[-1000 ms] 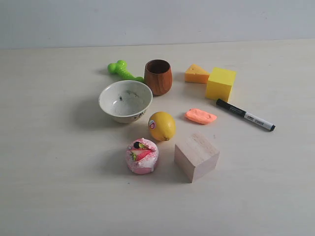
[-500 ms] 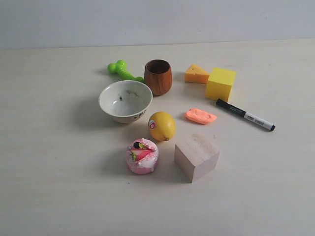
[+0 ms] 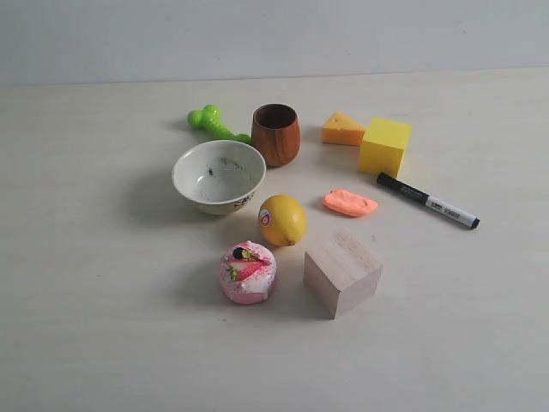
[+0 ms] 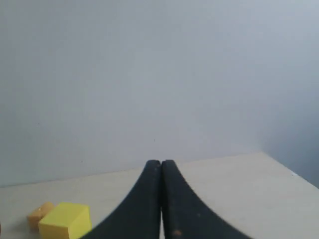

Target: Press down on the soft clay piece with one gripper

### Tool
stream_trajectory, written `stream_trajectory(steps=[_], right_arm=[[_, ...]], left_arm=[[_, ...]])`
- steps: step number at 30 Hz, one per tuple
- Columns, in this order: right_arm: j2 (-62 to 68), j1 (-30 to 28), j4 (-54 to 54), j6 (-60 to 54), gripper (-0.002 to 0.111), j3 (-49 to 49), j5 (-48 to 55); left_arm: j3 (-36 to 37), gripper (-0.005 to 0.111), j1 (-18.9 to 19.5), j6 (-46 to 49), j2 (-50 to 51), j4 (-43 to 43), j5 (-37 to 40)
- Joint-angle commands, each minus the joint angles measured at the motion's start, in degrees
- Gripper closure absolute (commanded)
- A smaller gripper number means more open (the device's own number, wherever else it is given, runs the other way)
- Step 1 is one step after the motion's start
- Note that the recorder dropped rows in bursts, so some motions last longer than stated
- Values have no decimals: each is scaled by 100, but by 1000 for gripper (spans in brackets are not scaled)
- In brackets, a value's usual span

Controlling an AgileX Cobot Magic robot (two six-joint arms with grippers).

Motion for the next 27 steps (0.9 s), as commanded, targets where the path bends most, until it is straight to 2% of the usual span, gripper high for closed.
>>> stream_trajectory(steps=[1, 9, 11, 14, 18, 24, 27], right_arm=[[-37, -33, -70, -343, 108, 28, -830], [-37, -33, 21, -316, 108, 28, -3672], [-37, -33, 313, 58, 108, 3, -3928], [-37, -33, 579, 719, 108, -484, -2906], [8, -33, -54, 1035, 108, -1531, -1086], [1275, -23, 213, 1428, 108, -3319, 1493], [2078, -23, 741, 887, 108, -4203, 2607]], left_arm=[[-13, 107, 21, -4, -31, -6, -49], [-13, 107, 21, -4, -31, -6, -49], [-13, 107, 21, -4, -31, -6, -49], [-13, 107, 21, -4, -31, -6, -49], [-13, 107, 21, -4, -31, -6, -49], [-13, 107, 21, -4, -31, -6, -49], [-13, 107, 21, -4, -31, -6, -49]])
